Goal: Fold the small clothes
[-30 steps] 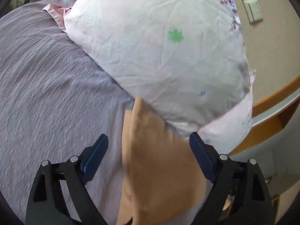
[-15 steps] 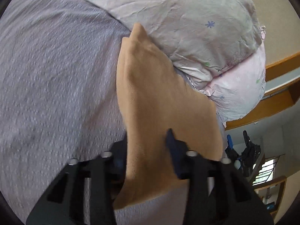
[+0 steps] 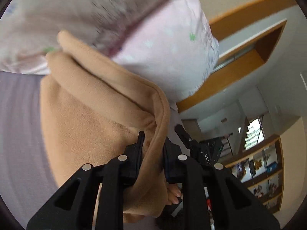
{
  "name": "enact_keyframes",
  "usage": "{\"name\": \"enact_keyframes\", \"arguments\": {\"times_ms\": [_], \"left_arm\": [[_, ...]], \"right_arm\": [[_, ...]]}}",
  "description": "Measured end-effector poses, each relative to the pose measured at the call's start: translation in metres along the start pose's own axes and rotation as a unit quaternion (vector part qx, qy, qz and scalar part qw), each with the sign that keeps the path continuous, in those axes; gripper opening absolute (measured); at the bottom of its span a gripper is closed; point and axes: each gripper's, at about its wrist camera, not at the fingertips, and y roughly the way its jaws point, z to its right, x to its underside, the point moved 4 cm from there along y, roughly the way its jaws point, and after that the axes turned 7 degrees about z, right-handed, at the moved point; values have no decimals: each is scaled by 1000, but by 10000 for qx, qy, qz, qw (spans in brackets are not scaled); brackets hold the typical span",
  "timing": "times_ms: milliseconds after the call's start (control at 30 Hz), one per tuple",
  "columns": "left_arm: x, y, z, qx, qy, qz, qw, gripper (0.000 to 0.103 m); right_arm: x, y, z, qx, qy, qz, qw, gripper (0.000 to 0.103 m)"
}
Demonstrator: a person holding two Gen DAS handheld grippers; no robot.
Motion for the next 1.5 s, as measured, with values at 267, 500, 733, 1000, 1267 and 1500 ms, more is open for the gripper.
{"name": "enact_keyframes", "arguments": {"times_ms": [267, 500, 733, 1000, 1267, 1500], "left_arm": [[30, 58, 19, 631, -110, -883, 9940, 26], [32, -56, 10, -565, 1142, 90, 9918, 78], [79, -36, 29, -537, 2421, -55, 9688, 78], [120, -4, -23, -1433, 2555, -930, 9516, 47], [64, -70, -48, -927, 1249, 87, 9878, 80], [33, -17, -101, -997, -61, -477, 9939, 80]], "right_arm": [[-12, -14, 23, 352, 146, 202, 9991, 84], [7, -51, -14, -83, -457, -345, 9983, 75], [40, -68, -30, 420, -1042, -675, 9914, 66], [84, -64, 4, 1124, -1114, -1531, 9754, 13], [33, -70, 2, 560, -454, -1183, 9904, 98], [19, 30, 30, 929, 8, -2202, 9710, 78]]}}
